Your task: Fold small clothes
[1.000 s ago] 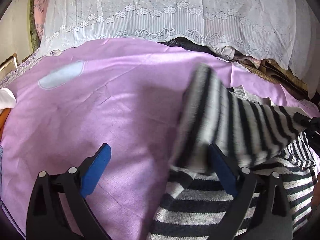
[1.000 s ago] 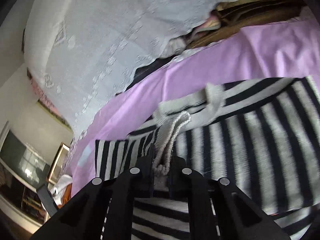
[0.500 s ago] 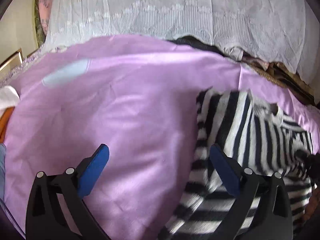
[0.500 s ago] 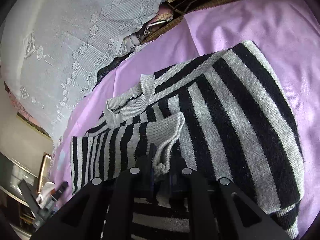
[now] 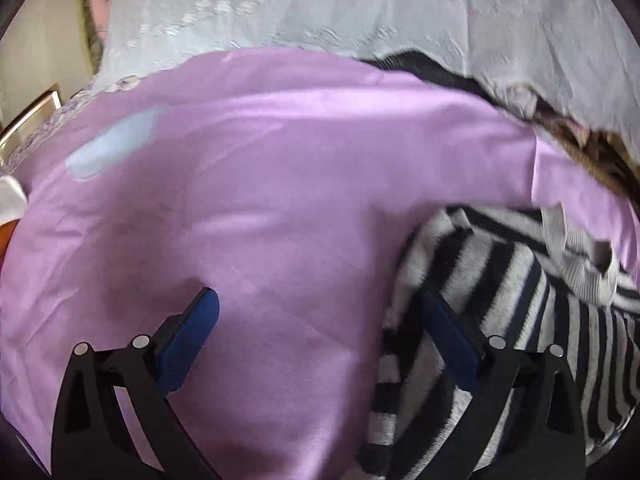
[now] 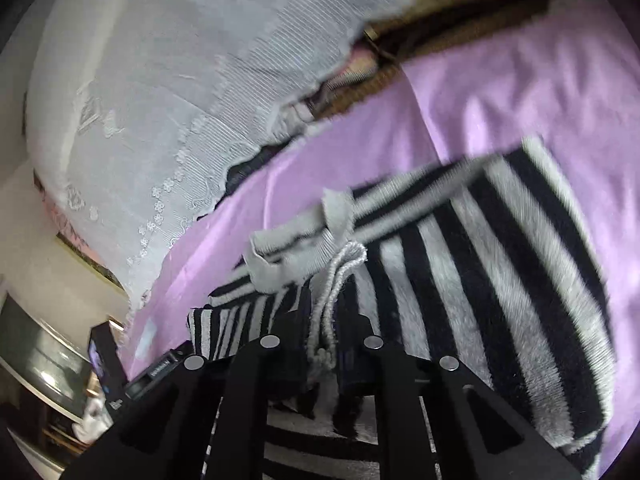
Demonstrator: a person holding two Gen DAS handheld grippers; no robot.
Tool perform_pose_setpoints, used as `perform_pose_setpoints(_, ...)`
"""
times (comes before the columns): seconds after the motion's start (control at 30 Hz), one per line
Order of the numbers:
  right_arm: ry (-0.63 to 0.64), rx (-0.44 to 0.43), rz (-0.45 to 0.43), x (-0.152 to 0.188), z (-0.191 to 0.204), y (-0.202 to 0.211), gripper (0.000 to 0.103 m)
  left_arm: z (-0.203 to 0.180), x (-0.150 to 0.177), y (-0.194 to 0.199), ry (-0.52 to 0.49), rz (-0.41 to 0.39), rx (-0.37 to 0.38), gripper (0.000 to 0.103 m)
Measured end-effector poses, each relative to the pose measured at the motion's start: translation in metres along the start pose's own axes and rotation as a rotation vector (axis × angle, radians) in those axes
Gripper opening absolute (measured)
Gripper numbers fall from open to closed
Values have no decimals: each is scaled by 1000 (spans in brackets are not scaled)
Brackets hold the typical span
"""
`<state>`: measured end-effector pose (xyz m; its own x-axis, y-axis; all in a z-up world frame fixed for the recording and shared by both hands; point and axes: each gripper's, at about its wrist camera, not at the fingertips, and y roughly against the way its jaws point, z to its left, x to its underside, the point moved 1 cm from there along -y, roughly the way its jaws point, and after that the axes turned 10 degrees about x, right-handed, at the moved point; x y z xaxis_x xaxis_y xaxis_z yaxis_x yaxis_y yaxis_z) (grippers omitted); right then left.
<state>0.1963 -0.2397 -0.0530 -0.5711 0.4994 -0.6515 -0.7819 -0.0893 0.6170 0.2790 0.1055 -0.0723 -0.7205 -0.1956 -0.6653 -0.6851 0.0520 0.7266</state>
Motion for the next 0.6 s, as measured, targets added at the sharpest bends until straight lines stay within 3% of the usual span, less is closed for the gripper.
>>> perform_pose_setpoints(0.07,14,85,45,5,-6,-14,11,4,1,1,11,-1,21,98)
perform_pose_setpoints(0.1,-11,112,112,10,-16,-29,11,4,2,-1,8,7,12,98)
perform_pose_setpoints(0.2,-38,93,135,9,-23,-29,10,0,4,-11,-16,53,-25,99)
perform_pose_setpoints(0.33,-65,122,98,7,-24,-19,13,5,7,0,-4,33,-6,98)
perform_pose_setpoints(0.43,-52,160,-22,-3,-18,5,16,6,2,23,20,-32,98,98)
perform_pose_setpoints(0.5,-46,80,-58,-8,-8,12,16,-3,-6,30,1,-67,122,98)
perform_pose_setpoints(0.6,-29,-32,7,-6,4,-1,16,-23,-14,12,-57,-22,120,98)
